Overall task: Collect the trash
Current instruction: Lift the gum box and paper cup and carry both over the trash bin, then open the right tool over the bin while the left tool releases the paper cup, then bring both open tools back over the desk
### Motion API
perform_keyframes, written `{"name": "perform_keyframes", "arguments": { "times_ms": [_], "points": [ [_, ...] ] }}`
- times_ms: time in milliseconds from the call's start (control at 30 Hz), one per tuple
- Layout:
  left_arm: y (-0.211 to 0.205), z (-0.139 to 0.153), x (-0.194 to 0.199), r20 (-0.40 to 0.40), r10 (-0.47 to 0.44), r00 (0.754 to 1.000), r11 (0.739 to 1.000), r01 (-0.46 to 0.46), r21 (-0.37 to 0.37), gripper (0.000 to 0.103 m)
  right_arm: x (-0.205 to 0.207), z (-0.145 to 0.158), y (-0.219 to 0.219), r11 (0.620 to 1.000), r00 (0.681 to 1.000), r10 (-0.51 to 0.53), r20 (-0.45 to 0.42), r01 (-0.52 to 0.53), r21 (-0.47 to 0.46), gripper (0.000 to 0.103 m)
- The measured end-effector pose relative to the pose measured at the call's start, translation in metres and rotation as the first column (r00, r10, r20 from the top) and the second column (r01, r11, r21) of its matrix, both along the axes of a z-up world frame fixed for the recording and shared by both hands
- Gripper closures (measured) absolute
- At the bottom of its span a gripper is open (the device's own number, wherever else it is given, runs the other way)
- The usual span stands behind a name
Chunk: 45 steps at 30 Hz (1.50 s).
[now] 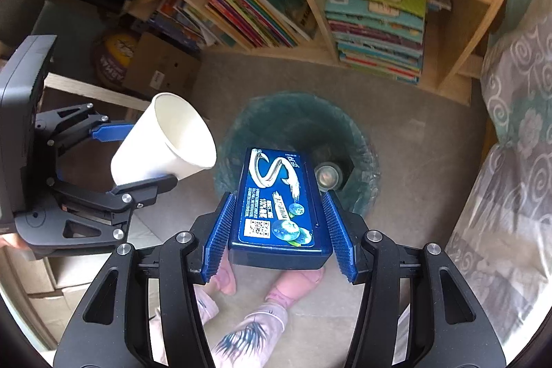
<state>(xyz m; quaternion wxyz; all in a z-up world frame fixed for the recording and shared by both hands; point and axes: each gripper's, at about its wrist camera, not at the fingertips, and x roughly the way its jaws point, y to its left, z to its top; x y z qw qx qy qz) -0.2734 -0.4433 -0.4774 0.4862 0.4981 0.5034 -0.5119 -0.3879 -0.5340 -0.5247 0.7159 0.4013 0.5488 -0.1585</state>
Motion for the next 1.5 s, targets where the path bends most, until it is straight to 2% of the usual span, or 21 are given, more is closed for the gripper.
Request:
{"name": "perform_keyframes", "arguments": {
  "times_ms": [200, 333, 400, 433, 467, 533, 933, 1067, 1233, 1333, 1500],
  "points": [
    [-0.002, -0.029, -0.005, -0.001, -0.004, 1.0, 1.0, 0.005, 0.027, 0.04, 0.002, -0.029, -0.004, 1.0, 1.0, -0.022, -0.022, 0.023, 0.019, 0.049],
    [-0.002, -0.04, -0.006, -0.002, 0.002, 1.0, 0.999, -0.002, 0.042, 0.038, 0.003, -0.038, -0.007, 0.999, 0.999, -0.041, -0.033, 0.042, 0.026, 0.048],
    [-0.002, -0.042, -0.005, -0.016, 0.007, 1.0, 0.999, -0.006, 0.042, 0.036, 0.001, -0.037, -0.011, 0.998, 0.998, -0.059, -0.026, 0.06, 0.026, 0.044],
    [-0.002, -0.044, -0.005, -0.004, 0.008, 1.0, 0.999, -0.008, 0.048, 0.033, -0.001, -0.036, -0.013, 0.997, 0.997, -0.073, -0.02, 0.073, 0.021, 0.037],
    [-0.002, -0.045, -0.006, 0.001, 0.006, 1.0, 0.999, -0.006, 0.048, 0.032, -0.003, -0.036, -0.015, 0.996, 0.996, -0.084, -0.013, 0.084, 0.02, 0.036],
    [-0.001, -0.047, -0.006, 0.007, 0.002, 1.0, 0.999, -0.002, 0.049, 0.026, -0.007, -0.036, -0.018, 0.994, 0.994, -0.108, -0.015, 0.108, 0.025, 0.036],
    [0.003, -0.039, -0.003, -0.003, 0.022, 1.0, 0.999, -0.022, 0.047, 0.022, -0.025, -0.02, -0.019, 0.987, 0.987, -0.159, 0.017, 0.159, 0.024, 0.035],
    [0.006, -0.026, -0.004, 0.002, 0.021, 1.0, 0.999, -0.021, 0.032, 0.022, -0.034, -0.012, -0.016, 0.983, 0.983, -0.18, 0.028, 0.179, 0.026, 0.033],
    [0.012, 0.006, -0.005, -0.007, 0.046, 0.999, 0.999, -0.046, -0.002, 0.017, -0.044, 0.008, -0.011, 0.982, 0.981, -0.19, 0.038, 0.19, 0.018, 0.033],
    [0.017, 0.03, -0.009, 0.034, 0.043, 0.999, 0.999, -0.042, -0.032, 0.017, -0.049, 0.033, -0.006, 0.984, 0.985, -0.17, 0.036, 0.172, -0.052, 0.031],
    [0.027, 0.08, -0.015, 0.029, 0.066, 0.997, 0.995, -0.064, -0.074, 0.011, -0.06, 0.08, 0.0, 0.98, 0.98, -0.182, 0.085, 0.188, -0.07, 0.027]
  ]
}}
